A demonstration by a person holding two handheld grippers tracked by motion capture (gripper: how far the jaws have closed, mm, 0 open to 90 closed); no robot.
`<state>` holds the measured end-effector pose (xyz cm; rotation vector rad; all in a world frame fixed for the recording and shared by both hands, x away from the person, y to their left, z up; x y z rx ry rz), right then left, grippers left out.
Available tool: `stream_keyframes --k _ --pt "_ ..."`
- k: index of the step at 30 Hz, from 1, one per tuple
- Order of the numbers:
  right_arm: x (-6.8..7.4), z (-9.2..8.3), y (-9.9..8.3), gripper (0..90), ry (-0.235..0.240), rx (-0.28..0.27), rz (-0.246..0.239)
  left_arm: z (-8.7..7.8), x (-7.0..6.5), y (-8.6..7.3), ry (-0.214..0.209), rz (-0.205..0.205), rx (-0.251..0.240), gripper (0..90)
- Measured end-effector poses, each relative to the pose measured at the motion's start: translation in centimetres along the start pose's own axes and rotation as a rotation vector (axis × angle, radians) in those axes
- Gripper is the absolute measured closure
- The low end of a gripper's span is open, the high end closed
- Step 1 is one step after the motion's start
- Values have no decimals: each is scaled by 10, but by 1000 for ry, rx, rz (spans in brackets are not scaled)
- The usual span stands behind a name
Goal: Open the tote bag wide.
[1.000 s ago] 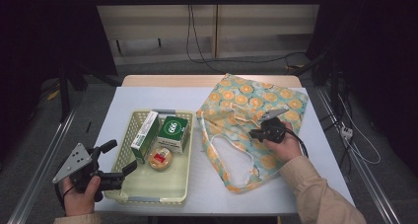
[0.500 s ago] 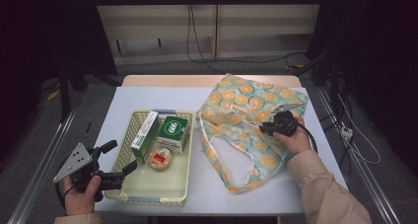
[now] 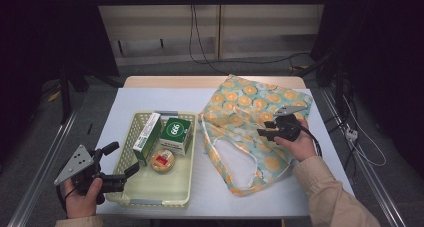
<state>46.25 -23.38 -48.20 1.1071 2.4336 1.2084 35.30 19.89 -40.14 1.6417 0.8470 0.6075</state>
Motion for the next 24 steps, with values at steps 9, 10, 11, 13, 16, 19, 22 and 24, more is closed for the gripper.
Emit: stream_keyframes --k 9,10,11,13,16,19,22,24 --pt "32 8 14 765 84 -16 -81 0 0 0 1 -5 0 36" --pt "36 11 13 793 100 -7 -87 0 0 0 0 -2 -1 36" --pt "39 14 10 797 111 3 -92 0 0 0 0 -4 -1 36" --pt "41 22 4 793 111 31 -98 0 -1 0 -4 1 -1 36" --pt "32 31 -8 724 78 81 -93 0 -1 0 -5 2 0 36" --pt "21 37 -16 616 69 95 -69 1 -1 0 -6 0 1 36" --pt "13 40 -21 558 63 103 -52 0 -1 0 -3 -4 -1 36" --pt "11 42 -22 566 68 76 -37 0 0 0 -1 -5 -1 36"
Point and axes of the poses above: each handheld gripper's, and its own axes: z roughly forward along the jaws, y roughly out of its top, x roughly to its left, the point moved 9 cm from there along z, roughly forward along the jaws, and after that the axes turned 9 degrees about y, right-handed, at the moved point
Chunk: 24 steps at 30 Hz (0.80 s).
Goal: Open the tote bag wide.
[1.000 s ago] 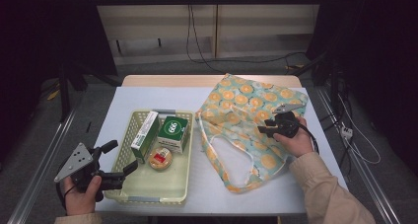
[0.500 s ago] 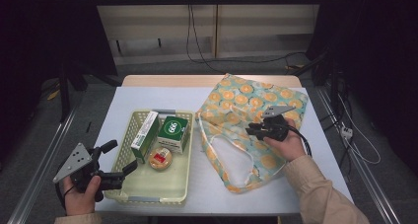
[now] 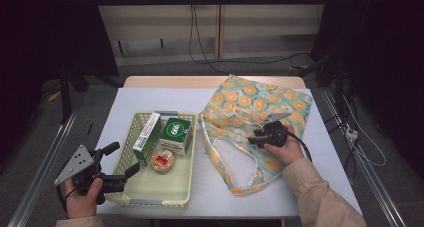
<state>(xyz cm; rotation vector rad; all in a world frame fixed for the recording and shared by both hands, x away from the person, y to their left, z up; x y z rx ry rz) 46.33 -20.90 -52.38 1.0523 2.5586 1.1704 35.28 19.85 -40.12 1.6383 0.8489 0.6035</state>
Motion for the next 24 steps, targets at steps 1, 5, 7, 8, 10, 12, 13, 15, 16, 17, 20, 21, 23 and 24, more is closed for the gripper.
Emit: stream_keyframes --k 1,5,7,8,10,12,13,15,16,17,20,21,23,24 --pt "-1 0 0 601 -5 -7 -1 0 0 0 -1 1 0 36" --pt "-4 0 1 722 -19 -5 -8 0 0 0 -2 1 1 36" --pt "-5 0 2 764 -18 -3 -10 1 0 -1 -3 0 1 36" --pt "-6 1 2 801 -17 -1 -10 1 0 -2 -4 3 5 36" --pt "-6 1 3 840 -19 1 -14 2 0 -2 -2 0 7 36" --pt "-6 2 4 866 -22 1 -14 3 0 -2 -1 3 9 36" --pt "-6 2 4 874 -24 7 -17 3 0 -2 -1 3 11 36" --pt "-6 2 4 892 -19 6 -18 3 0 -2 -1 7 8 36" --pt "-7 2 4 898 -18 -1 -10 3 1 -1 -1 5 6 36" --pt "-7 1 4 900 -15 -6 1 2 1 -1 0 -1 4 36" --pt "-6 -2 4 900 -10 -10 14 1 2 -1 3 0 0 36" --pt "-4 -3 5 900 -2 -12 18 1 3 -1 1 -3 -1 36" --pt "2 -5 7 900 11 -14 10 1 4 -1 6 -5 1 36" --pt "6 -6 7 900 22 -10 7 1 4 -1 3 -6 1 36"
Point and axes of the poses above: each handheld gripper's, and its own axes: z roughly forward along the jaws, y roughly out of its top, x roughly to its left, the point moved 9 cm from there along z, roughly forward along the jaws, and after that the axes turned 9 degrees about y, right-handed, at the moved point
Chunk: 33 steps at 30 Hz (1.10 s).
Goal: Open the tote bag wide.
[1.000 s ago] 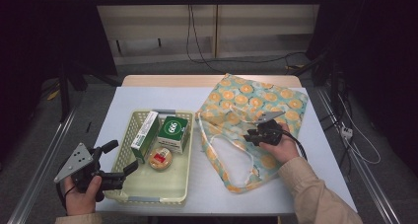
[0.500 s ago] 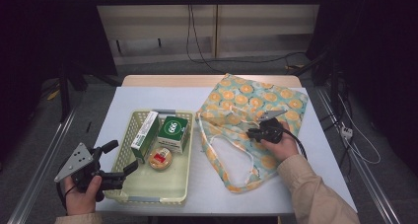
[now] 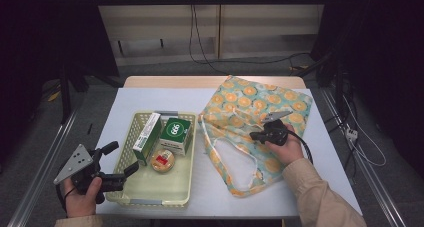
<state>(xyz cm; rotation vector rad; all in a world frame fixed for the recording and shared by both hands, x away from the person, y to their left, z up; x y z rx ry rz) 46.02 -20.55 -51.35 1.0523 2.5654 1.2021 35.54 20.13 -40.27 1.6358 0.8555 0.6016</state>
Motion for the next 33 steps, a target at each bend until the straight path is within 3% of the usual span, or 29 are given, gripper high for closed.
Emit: stream_keyframes --k 5,10,14,17,20,28,33 --pt "20 -6 7 900 31 7 -36 1 0 0 -2 -2 -2 36" --pt "31 -18 13 900 74 -10 0 0 0 0 0 -4 -3 36" --pt "44 -26 15 900 131 -28 8 -2 0 3 5 -7 -13 36" --pt "48 -28 17 900 143 -43 11 0 -1 2 2 -4 -8 36" --pt "40 -30 21 900 111 -48 13 1 -1 2 -3 0 -4 36" --pt "-9 -32 25 900 -11 -57 67 2 -1 1 0 2 -1 36" --pt "-29 -25 19 900 -30 -47 112 1 1 2 3 5 -2 36"
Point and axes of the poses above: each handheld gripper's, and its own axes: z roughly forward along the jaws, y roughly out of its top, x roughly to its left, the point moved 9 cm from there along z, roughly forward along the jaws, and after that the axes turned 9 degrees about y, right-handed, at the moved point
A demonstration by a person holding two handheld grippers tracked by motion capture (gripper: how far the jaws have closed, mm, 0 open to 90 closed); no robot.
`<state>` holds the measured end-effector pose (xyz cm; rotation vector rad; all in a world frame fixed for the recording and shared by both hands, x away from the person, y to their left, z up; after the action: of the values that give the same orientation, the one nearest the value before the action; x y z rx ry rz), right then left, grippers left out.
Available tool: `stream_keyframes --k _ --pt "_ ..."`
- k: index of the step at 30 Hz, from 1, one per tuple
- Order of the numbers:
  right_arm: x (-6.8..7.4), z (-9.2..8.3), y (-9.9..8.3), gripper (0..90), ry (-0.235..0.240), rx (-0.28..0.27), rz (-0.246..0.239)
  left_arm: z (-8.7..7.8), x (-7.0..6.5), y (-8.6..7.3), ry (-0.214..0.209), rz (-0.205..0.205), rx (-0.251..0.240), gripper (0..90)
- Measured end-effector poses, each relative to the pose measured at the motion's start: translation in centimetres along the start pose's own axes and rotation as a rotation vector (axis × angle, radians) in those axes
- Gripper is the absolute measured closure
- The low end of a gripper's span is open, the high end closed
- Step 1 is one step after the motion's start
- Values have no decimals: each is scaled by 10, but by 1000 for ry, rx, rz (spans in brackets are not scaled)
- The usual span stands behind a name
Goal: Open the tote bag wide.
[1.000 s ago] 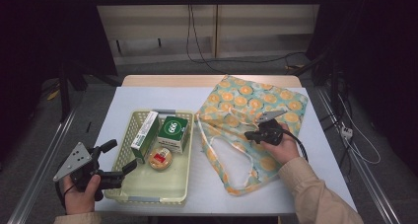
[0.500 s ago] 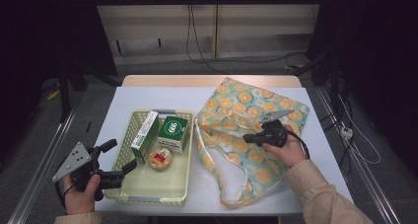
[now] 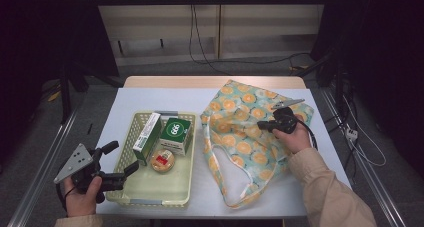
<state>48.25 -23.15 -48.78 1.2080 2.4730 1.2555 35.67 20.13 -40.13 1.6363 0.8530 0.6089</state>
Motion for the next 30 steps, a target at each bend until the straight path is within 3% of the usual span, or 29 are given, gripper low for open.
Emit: stream_keyframes --k 5,11,25,30 --pt "-11 10 0 900 -32 13 -24 2 -2 -1 -3 1 7 36" --pt "-25 14 -4 894 -60 17 -7 2 0 -1 -1 -5 2 36" --pt "-26 11 -21 879 -72 66 -29 0 0 2 -8 -12 -8 36" --pt "-31 12 -23 878 -122 82 -48 -1 1 2 -2 -13 -9 36"
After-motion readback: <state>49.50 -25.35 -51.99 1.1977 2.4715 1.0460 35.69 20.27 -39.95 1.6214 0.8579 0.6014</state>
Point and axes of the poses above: each handheld gripper's, and its own axes: z roughly forward along the jaws, y roughly out of its top, x roughly to its left, the point moved 9 cm from there along z, roughly forward along the jaws, and after that the axes turned 9 degrees about y, right-handed, at the moved point
